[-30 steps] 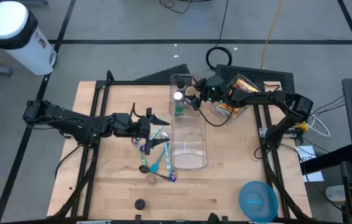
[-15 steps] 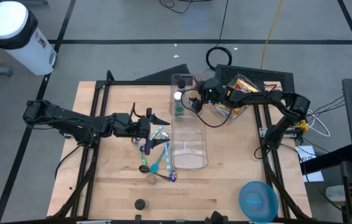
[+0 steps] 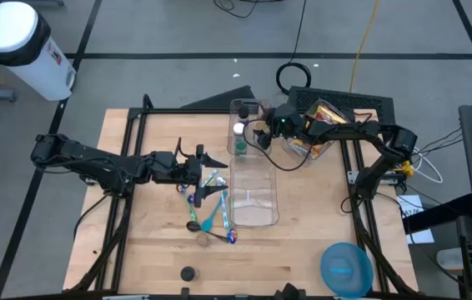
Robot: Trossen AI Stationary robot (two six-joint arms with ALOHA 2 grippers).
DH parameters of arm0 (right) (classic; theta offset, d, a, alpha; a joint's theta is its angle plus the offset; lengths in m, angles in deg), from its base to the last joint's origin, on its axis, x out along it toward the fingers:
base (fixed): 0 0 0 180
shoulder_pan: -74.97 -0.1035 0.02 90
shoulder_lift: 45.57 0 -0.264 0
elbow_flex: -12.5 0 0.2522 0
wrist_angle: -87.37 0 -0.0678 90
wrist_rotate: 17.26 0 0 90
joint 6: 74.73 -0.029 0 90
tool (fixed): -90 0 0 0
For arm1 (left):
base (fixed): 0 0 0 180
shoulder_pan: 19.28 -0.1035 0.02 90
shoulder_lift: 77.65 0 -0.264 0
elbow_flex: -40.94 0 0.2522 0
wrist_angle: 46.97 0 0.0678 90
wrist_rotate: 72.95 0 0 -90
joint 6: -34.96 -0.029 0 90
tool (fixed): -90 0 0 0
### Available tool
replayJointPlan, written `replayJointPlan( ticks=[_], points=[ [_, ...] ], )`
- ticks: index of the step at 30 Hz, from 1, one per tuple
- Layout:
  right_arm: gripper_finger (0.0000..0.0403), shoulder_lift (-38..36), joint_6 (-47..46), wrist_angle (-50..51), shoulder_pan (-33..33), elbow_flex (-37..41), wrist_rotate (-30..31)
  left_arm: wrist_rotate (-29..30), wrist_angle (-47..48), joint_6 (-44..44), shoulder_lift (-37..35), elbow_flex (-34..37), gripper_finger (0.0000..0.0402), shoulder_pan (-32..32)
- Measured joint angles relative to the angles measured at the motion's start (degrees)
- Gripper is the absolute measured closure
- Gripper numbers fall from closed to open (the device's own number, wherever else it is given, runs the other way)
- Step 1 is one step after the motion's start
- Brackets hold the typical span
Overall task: Pick & Place Food Item
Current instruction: Put the gold spice bottle into the top left transparent bin, then put the orange spice bottle into the top left transparent bin
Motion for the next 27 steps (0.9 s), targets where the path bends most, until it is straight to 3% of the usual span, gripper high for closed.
replayJointPlan(
  ticks=[11, 18, 23, 27],
  points=[
    [0.0093, -12.39, 0.34, 6.18, -2.85, 0.02, -0.79, 0.00, -0.02, 0.00, 0.00, 0.00, 0.0076, 0.00],
    [0.0100, -21.69, 1.00, 8.83, -12.09, 0.02, -16.35, -0.41, 0.07, 2.12, 0.00, 0.00, 0.0092, 0.24],
    [0.0107, -25.14, 2.50, 8.57, -20.90, 0.02, -19.69, -10.01, 5.73, 6.10, 0.00, 0.00, 0.0100, 1.96],
    [0.0111, -25.44, 4.96, 8.84, -26.76, 0.04, -19.64, -18.47, 12.36, 5.10, 0.02, 0.07, 0.0098, 8.72]
  ],
)
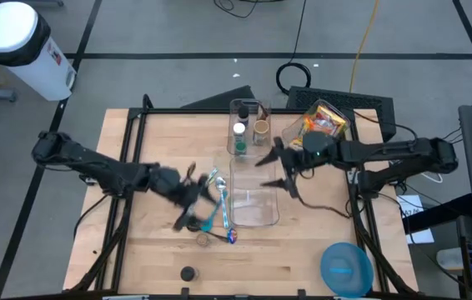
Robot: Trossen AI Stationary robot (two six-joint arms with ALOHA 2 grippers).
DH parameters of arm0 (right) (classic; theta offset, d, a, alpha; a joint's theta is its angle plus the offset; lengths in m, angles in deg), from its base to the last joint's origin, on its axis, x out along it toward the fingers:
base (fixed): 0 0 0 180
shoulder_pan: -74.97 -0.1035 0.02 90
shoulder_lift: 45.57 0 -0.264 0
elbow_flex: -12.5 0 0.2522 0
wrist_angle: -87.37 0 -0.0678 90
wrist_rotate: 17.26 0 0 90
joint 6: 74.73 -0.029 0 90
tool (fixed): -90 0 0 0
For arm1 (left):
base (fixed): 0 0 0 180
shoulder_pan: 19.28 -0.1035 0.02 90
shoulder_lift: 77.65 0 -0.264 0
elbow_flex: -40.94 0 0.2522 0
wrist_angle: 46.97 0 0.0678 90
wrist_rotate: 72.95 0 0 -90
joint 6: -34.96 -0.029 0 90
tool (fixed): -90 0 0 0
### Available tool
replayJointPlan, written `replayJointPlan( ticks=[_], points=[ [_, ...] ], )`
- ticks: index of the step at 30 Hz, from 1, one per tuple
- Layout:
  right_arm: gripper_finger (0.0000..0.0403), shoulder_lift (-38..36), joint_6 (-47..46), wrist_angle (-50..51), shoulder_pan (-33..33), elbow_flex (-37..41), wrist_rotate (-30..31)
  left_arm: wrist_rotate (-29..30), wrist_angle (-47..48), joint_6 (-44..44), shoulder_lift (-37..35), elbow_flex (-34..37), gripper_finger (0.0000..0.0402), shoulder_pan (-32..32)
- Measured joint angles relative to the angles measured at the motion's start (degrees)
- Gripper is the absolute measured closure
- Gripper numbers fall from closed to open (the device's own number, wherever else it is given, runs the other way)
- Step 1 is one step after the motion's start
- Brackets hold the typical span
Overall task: Pick & Place Food Item
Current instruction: Put the orange spice bottle into the top left transparent bin
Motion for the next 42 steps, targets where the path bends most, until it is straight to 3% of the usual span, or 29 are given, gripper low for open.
replayJointPlan(
  ticks=[2, 8, 11, 15, 21, 28, 38, 42],
  points=[
    [0.0111, -0.03, 0.97, 0.03, -2.01, 0.00, 0.18, 0.84, 0.19, 0.26, 0.04, 0.00, 0.0097, 5.54],
    [0.0111, -0.02, 1.13, 0.98, -4.72, 0.02, 0.36, 15.42, 0.18, -1.10, 2.35, -0.02, 0.0107, 22.02],
    [0.0111, -0.02, 1.03, 1.04, -4.75, 0.00, 0.42, 21.05, 1.10, 0.33, 5.00, -0.06, 0.0116, 27.60],
    [0.0111, -0.02, 0.55, 1.04, -4.75, 0.00, 0.51, 23.08, 0.62, 3.97, 9.04, -0.02, 0.0128, 32.35],
    [0.0110, -0.02, -0.61, 1.05, -4.75, 0.02, 0.50, 23.07, -0.45, 10.07, 14.43, -0.02, 0.0153, 34.67],
    [0.0110, -0.02, -2.10, 1.06, -4.75, 0.02, 0.49, 23.08, -1.92, 10.29, 17.52, -0.11, 0.0175, 34.65],
    [0.0110, -0.02, -2.10, 1.08, -4.75, 0.02, 0.47, 23.44, -5.62, 5.32, 19.34, -0.09, 0.0162, 34.20],
    [0.0110, -0.02, -2.10, 1.08, -4.75, 0.02, 0.47, 27.58, -3.41, 6.09, 19.32, -0.09, 0.0168, 32.80]
  ],
)
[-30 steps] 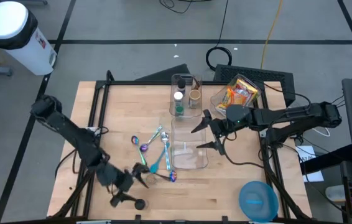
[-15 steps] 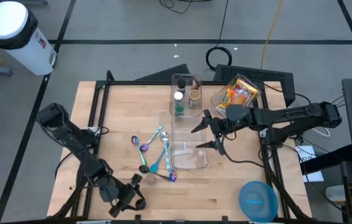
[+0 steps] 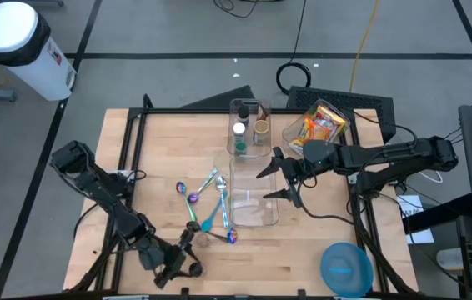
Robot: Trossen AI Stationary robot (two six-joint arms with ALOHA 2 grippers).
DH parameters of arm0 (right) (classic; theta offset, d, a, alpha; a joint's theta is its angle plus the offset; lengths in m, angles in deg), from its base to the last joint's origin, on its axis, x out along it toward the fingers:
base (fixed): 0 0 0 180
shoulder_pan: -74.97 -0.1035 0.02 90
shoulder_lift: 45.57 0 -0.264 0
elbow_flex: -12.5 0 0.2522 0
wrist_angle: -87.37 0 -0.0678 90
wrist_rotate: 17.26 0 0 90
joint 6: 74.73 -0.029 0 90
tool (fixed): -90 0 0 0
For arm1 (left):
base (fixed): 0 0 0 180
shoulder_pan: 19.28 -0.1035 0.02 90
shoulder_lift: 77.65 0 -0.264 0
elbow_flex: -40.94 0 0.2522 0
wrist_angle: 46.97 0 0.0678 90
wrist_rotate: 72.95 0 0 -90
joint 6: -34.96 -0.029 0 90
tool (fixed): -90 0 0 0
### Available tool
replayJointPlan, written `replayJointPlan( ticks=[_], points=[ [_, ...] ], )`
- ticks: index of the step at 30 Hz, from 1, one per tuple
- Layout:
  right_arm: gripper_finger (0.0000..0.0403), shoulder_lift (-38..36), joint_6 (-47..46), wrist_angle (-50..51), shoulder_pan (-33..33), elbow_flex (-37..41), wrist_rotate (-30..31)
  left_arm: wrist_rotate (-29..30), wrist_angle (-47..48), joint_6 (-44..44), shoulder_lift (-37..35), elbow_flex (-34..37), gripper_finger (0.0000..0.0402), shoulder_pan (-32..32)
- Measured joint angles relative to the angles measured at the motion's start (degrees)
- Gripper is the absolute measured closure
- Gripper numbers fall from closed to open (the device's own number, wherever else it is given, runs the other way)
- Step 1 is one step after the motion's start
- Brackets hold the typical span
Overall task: Pick & Place Food Item
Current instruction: Put the orange spice bottle into the top left transparent bin
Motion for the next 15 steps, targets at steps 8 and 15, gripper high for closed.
replayJointPlan(
  ticks=[8, 15],
  points=[
    [0.0110, 0.00, 0.00, -0.02, 0.00, 0.00, 0.00, 1.06, 1.20, 2.64, -0.09, 0.02, 0.0176, -3.13],
    [0.0110, 0.00, 0.00, 0.00, 0.00, 0.00, -0.01, 1.99, 3.63, 12.27, 0.00, 0.04, 0.0134, -6.22]
  ],
)
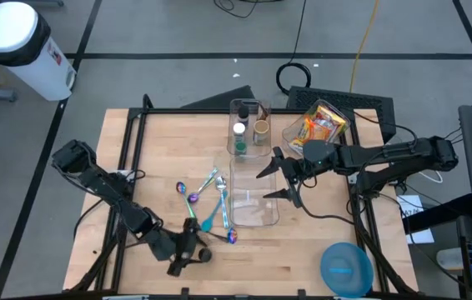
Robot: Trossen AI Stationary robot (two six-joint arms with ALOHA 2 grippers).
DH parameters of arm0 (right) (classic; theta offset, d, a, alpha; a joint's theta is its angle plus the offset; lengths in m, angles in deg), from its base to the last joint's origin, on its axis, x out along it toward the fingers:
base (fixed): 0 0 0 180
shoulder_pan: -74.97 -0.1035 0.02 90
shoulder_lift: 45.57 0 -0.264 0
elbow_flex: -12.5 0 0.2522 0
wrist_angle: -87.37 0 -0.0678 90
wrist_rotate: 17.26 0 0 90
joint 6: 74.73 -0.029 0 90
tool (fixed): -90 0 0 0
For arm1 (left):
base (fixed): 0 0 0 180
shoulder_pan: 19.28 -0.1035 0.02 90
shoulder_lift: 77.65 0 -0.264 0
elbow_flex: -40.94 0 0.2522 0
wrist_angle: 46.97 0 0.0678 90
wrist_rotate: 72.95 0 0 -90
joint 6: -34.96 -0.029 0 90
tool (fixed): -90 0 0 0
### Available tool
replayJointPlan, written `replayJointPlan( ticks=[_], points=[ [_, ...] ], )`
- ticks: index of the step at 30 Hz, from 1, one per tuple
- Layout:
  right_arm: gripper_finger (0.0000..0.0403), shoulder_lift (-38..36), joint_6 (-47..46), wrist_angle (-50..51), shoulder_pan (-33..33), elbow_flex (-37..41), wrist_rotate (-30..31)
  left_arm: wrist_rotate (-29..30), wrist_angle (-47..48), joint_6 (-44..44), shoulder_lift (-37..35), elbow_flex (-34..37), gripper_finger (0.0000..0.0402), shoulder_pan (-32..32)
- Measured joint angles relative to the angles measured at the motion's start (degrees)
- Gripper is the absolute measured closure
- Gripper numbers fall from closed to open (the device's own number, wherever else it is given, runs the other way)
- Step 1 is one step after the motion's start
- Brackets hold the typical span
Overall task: Pick & Place Food Item
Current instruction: Put the orange spice bottle into the top left transparent bin
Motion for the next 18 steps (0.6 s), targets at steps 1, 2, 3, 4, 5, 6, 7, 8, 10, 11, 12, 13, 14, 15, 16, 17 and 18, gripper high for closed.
replayJointPlan(
  ticks=[1, 2, 3, 4, 5, 6, 7, 8, 10, 11, 12, 13, 14, 15, 16, 17, 18],
  points=[
    [0.0110, 0.00, 0.00, -0.01, 0.00, 0.00, -0.01, 0.01, 0.70, 1.58, 0.00, 0.00, 0.0127, -0.61],
    [0.0110, 0.00, 0.00, 0.00, 0.00, 0.00, -0.01, -0.16, 1.27, 2.51, 0.00, 0.00, 0.0121, -1.10],
    [0.0110, 0.00, 0.00, -0.02, 0.00, 0.00, -0.01, -0.80, 1.48, 3.00, 0.02, 0.04, 0.0114, -1.43],
    [0.0110, 0.00, 0.00, -0.02, 0.00, 0.00, -0.01, -1.59, 1.37, 3.29, 0.02, 0.04, 0.0108, -1.59],
    [0.0110, 0.00, 0.00, -0.01, 0.00, 0.00, -0.01, -1.94, 1.25, 3.43, 0.00, 0.04, 0.0103, -1.69],
    [0.0110, 0.00, 0.00, -0.01, 0.00, 0.00, -0.01, -2.05, 1.22, 3.39, 0.00, 0.04, 0.0099, -1.63],
    [0.0110, 0.00, 0.00, 0.00, 0.00, 0.00, -0.04, -2.04, 1.27, 3.06, 0.00, 0.04, 0.0094, -1.61],
    [0.0110, 0.00, 0.00, -0.02, 0.00, 0.00, -0.11, -2.02, 1.14, 2.25, 0.00, 0.04, 0.0091, -1.65],
    [0.0110, 0.00, 0.00, -0.02, 0.00, 0.00, -0.12, -1.65, 0.46, 0.48, 0.00, 0.04, 0.0085, -1.66],
    [0.0110, 0.00, 0.00, -0.02, 0.00, 0.00, -0.12, -1.12, 0.33, 0.11, 0.01, 0.04, 0.0082, -1.66],
    [0.0110, 0.00, 0.00, -0.02, 0.00, 0.00, -0.12, -0.44, 0.05, -0.09, 0.37, 0.04, 0.0081, -1.66],
    [0.0110, 0.00, -0.02, -0.02, 0.00, 0.00, -0.14, 0.05, -0.65, -0.09, 0.97, 0.04, 0.0081, -1.66],
    [0.0110, 0.00, -0.02, 0.00, 0.00, 0.00, -0.14, 0.41, -1.23, -0.14, 1.80, 0.04, 0.0081, -1.66],
    [0.0110, 0.00, 0.00, 0.00, 0.00, 0.00, -0.14, 0.66, -1.55, -0.30, 2.73, 0.04, 0.0082, -1.66],
    [0.0110, 0.00, 0.00, 0.00, -0.02, 0.00, -0.14, 0.80, -2.50, -0.75, 3.84, 0.04, 0.0084, -1.66],
    [0.0110, 0.00, -0.02, 0.00, -0.02, 0.00, -0.16, 0.81, -4.02, -1.18, 4.99, 0.04, 0.0086, -1.66],
    [0.0110, 0.00, -0.02, 0.02, -0.02, 0.00, -0.16, 0.89, -5.30, -1.39, 6.15, 0.04, 0.0088, -1.75]
  ],
)
